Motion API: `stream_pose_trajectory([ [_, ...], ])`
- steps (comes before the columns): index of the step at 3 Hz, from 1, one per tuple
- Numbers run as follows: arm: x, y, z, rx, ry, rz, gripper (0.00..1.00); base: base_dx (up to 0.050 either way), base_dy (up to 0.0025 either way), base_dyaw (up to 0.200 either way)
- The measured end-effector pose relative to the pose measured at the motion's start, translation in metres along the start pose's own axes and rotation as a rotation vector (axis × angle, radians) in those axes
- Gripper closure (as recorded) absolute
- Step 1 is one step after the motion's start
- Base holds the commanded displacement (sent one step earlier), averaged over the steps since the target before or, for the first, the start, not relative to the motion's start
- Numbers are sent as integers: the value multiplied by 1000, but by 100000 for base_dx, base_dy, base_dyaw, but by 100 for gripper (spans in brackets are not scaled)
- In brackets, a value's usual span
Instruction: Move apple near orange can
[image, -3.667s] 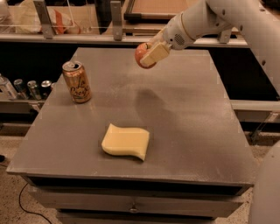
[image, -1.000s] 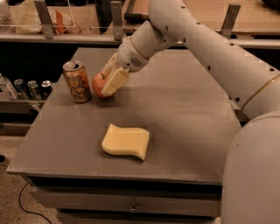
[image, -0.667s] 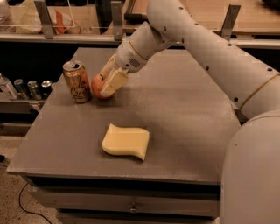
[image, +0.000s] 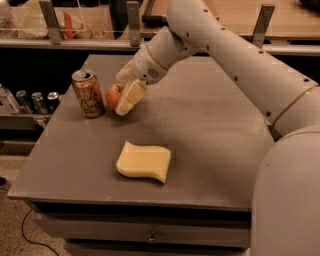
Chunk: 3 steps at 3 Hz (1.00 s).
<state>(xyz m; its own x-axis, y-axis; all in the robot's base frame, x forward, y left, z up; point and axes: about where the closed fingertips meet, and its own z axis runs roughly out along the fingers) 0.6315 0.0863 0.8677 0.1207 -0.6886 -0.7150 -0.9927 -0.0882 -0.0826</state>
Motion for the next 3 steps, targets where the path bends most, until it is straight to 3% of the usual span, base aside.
stream_pose_trajectory([
  [2,7,-5,-15,38,3,2,0,0,0,0],
  [3,20,-15,-44,104,11,4,0,0,0,0],
])
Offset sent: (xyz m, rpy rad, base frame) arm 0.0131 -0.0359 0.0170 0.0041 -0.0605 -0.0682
